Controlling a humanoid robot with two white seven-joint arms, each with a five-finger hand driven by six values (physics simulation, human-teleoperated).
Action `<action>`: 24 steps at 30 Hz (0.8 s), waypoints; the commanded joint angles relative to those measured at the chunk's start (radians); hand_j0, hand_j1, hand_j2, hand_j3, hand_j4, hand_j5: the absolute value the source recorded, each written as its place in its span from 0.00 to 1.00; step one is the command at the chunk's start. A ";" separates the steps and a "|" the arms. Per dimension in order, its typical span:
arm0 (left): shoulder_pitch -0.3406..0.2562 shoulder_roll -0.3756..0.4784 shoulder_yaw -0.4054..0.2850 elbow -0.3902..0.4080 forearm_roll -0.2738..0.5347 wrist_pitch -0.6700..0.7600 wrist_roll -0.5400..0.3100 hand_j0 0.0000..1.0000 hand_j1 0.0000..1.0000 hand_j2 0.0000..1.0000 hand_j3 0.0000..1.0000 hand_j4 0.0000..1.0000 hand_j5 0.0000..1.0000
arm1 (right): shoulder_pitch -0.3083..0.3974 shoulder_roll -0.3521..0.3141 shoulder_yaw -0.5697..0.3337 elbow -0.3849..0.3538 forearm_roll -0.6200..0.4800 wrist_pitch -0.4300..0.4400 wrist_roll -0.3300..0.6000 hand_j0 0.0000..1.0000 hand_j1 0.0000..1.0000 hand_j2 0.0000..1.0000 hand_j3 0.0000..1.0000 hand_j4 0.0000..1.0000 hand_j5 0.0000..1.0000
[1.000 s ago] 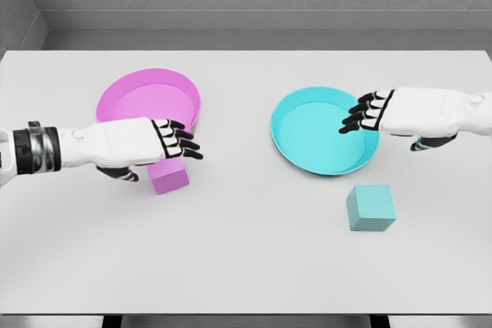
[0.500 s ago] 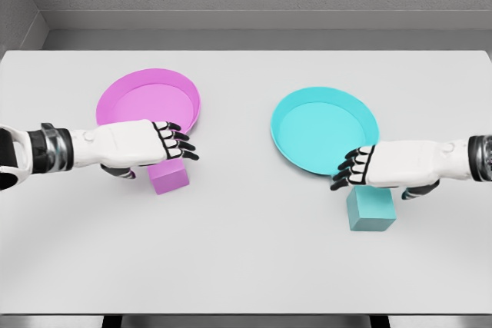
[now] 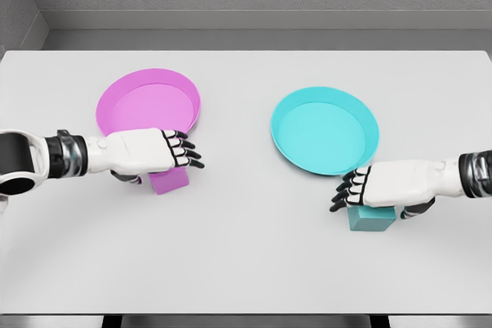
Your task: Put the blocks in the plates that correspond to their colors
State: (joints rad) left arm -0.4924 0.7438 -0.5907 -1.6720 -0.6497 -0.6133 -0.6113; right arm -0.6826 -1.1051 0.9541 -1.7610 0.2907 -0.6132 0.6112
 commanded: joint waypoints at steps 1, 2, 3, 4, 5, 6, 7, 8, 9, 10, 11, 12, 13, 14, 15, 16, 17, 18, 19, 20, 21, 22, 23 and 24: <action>0.000 0.000 -0.004 0.008 -0.004 0.002 0.000 0.98 0.98 0.98 0.98 0.98 0.98 | 0.000 -0.001 -0.005 0.000 -0.004 0.002 0.000 1.00 1.00 1.00 1.00 1.00 1.00; 0.002 0.000 -0.004 0.008 -0.004 0.002 0.000 0.96 0.96 0.96 0.96 0.96 0.96 | -0.002 -0.001 -0.014 0.000 -0.004 0.002 0.000 0.99 0.99 0.99 0.99 0.99 0.99; 0.002 0.002 -0.004 0.008 -0.004 0.002 0.000 0.96 0.96 0.96 0.96 0.96 0.96 | 0.000 0.001 -0.029 0.000 -0.004 0.002 0.000 0.91 0.91 0.91 0.91 0.91 0.91; 0.002 0.002 -0.004 0.008 -0.004 0.002 0.000 0.93 0.93 0.93 0.93 0.93 0.93 | 0.000 0.002 -0.032 0.000 -0.002 0.002 0.000 0.88 0.88 0.88 0.88 0.88 0.88; 0.002 0.002 -0.006 0.008 -0.004 0.002 0.000 0.92 0.92 0.92 0.92 0.92 0.92 | 0.002 0.005 -0.032 0.000 -0.002 0.002 0.000 0.85 0.85 0.85 0.85 0.85 0.85; 0.002 0.003 -0.005 0.008 -0.004 0.002 0.000 0.89 0.89 0.89 0.89 0.89 0.89 | 0.002 0.008 -0.034 0.000 -0.002 0.002 0.000 0.84 0.84 0.84 0.84 0.84 0.84; 0.002 0.003 -0.006 0.008 -0.004 0.002 0.000 0.87 0.87 0.87 0.87 0.87 0.87 | 0.002 0.008 -0.032 0.000 -0.002 0.002 0.000 0.82 0.82 0.82 0.82 0.82 0.82; 0.002 0.005 -0.006 0.008 -0.004 0.002 0.000 0.82 0.82 0.82 0.82 0.82 0.82 | 0.002 0.010 -0.032 0.000 0.002 0.002 0.000 0.81 0.81 0.81 0.81 0.81 0.81; 0.002 0.005 -0.006 0.008 -0.004 0.002 0.000 0.77 0.77 0.77 0.77 0.77 0.77 | 0.002 0.011 -0.031 0.000 0.007 0.002 0.000 0.76 0.76 0.76 0.76 0.76 0.76; 0.002 0.006 -0.006 0.008 -0.004 0.002 0.000 0.73 0.73 0.73 0.73 0.73 0.73 | 0.002 0.011 -0.029 0.000 0.015 0.002 0.000 0.76 0.76 0.76 0.76 0.76 0.76; 0.002 0.006 -0.006 0.008 -0.004 0.002 0.000 0.70 0.70 0.70 0.70 0.70 0.70 | 0.003 0.011 -0.026 0.000 0.033 0.002 0.000 0.76 0.76 0.76 0.76 0.76 0.76; 0.002 0.006 -0.006 0.008 -0.004 0.002 0.000 0.67 0.67 0.67 0.67 0.67 0.67 | 0.008 0.011 -0.025 0.000 0.036 0.002 0.000 0.76 0.76 0.76 0.76 0.76 0.76; 0.002 0.006 -0.006 0.008 -0.005 0.002 0.000 0.63 0.63 0.63 0.63 0.63 0.63 | 0.008 0.011 -0.023 0.000 0.039 0.002 0.000 0.76 0.76 0.76 0.76 0.76 0.76; 0.000 0.006 -0.006 0.006 -0.004 0.002 0.000 0.60 0.60 0.60 0.60 0.60 0.60 | 0.009 0.011 -0.023 0.000 0.050 0.002 0.000 0.76 0.76 0.76 0.76 0.76 0.76; 0.002 0.006 -0.006 0.006 -0.004 0.002 0.000 0.56 0.56 0.56 0.56 0.56 0.56 | 0.014 0.011 -0.021 0.000 0.057 0.002 0.000 0.76 0.76 0.76 0.76 0.76 0.76; 0.002 0.006 -0.006 0.006 -0.004 0.002 0.000 0.51 0.51 0.51 0.51 0.51 0.51 | 0.015 0.011 -0.021 0.000 0.064 0.002 0.000 0.69 0.69 0.69 0.69 0.69 0.69; 0.002 0.006 -0.006 0.006 -0.004 0.002 0.000 0.48 0.48 0.48 0.48 0.48 0.48 | 0.015 0.011 -0.021 0.000 0.064 0.002 0.000 0.68 0.68 0.68 0.68 0.68 0.68; 0.000 0.006 -0.006 0.006 -0.002 0.002 0.000 0.46 0.46 0.46 0.46 0.46 0.46 | 0.015 0.011 -0.023 0.000 0.062 0.002 0.000 0.68 0.68 0.68 0.68 0.68 0.68; 0.000 0.005 -0.006 0.005 -0.001 0.002 0.000 0.44 0.44 0.44 0.44 0.44 0.44 | 0.015 0.011 -0.028 0.000 0.062 0.002 0.000 0.68 0.68 0.68 0.68 0.68 0.68; 0.000 0.005 -0.006 0.005 0.001 0.002 0.000 0.40 0.40 0.40 0.40 0.40 0.40 | 0.015 0.011 -0.032 0.002 0.062 0.002 0.000 0.68 0.68 0.68 0.68 0.68 0.68; -0.002 0.005 -0.006 0.000 0.005 0.002 0.000 0.39 0.39 0.39 0.39 0.39 0.39 | 0.015 0.011 -0.043 0.002 0.055 0.002 0.000 0.68 0.68 0.68 0.68 0.68 0.68; -0.008 0.005 -0.006 -0.003 0.007 0.002 0.000 0.38 0.38 0.38 0.38 0.38 0.38 | 0.015 0.011 -0.064 0.005 0.048 0.002 0.000 0.68 0.68 0.68 0.68 0.68 0.68; -0.017 0.006 -0.006 -0.003 0.021 0.002 0.000 0.35 0.35 0.35 0.35 0.35 0.35 | 0.015 0.011 -0.090 0.011 0.019 0.002 0.000 0.68 0.68 0.68 0.68 0.68 0.68; -0.025 0.006 -0.006 -0.003 0.030 0.002 0.000 0.35 0.35 0.35 0.35 0.35 0.35 | 0.015 0.011 -0.101 0.017 -0.014 0.002 0.000 0.68 0.68 0.68 0.68 0.68 0.68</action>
State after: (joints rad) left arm -0.5231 0.7494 -0.5957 -1.6723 -0.6409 -0.6138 -0.6088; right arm -0.6673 -1.0935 0.8793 -1.7515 0.3140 -0.6131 0.6124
